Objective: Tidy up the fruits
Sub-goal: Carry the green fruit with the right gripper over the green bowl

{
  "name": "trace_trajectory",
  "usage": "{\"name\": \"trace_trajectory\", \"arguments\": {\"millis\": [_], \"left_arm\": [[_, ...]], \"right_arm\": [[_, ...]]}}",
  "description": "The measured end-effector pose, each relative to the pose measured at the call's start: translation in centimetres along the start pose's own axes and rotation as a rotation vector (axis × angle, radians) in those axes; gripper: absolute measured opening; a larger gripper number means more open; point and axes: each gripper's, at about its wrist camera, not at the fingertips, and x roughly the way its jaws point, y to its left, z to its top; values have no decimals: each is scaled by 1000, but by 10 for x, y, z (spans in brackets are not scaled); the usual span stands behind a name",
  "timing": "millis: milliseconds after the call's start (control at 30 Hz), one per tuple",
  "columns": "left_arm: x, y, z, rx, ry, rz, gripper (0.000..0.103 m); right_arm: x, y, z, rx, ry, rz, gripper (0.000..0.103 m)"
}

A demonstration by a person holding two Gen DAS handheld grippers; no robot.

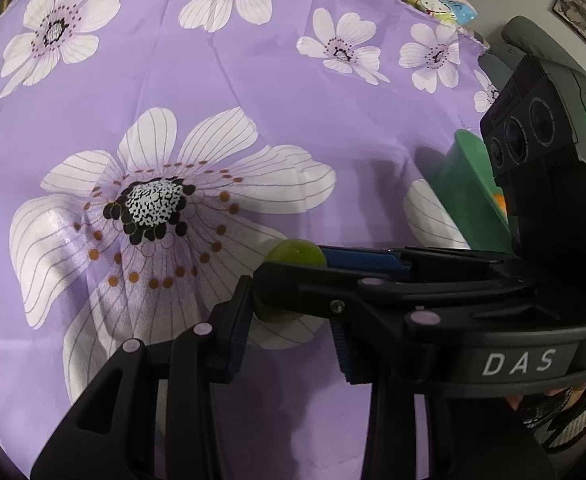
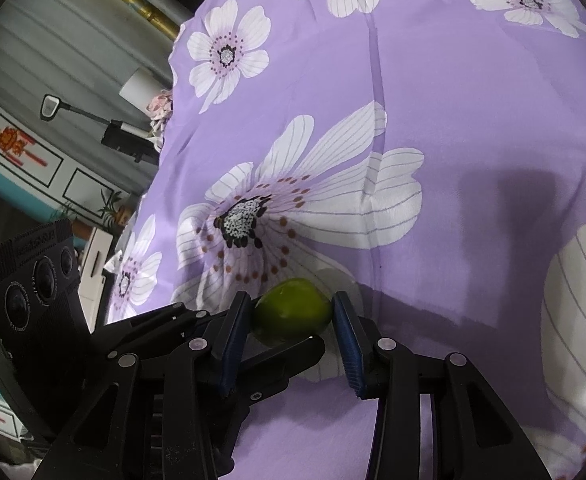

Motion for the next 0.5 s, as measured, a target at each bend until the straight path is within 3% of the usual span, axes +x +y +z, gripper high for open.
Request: {"name": "trace_trajectory", "arguments": {"millis": [500], "left_arm": [[-25,-51,-12,108,-27,-16,36]], "right_arm": [[-48,8,-29,17,-95,2,44]]}}
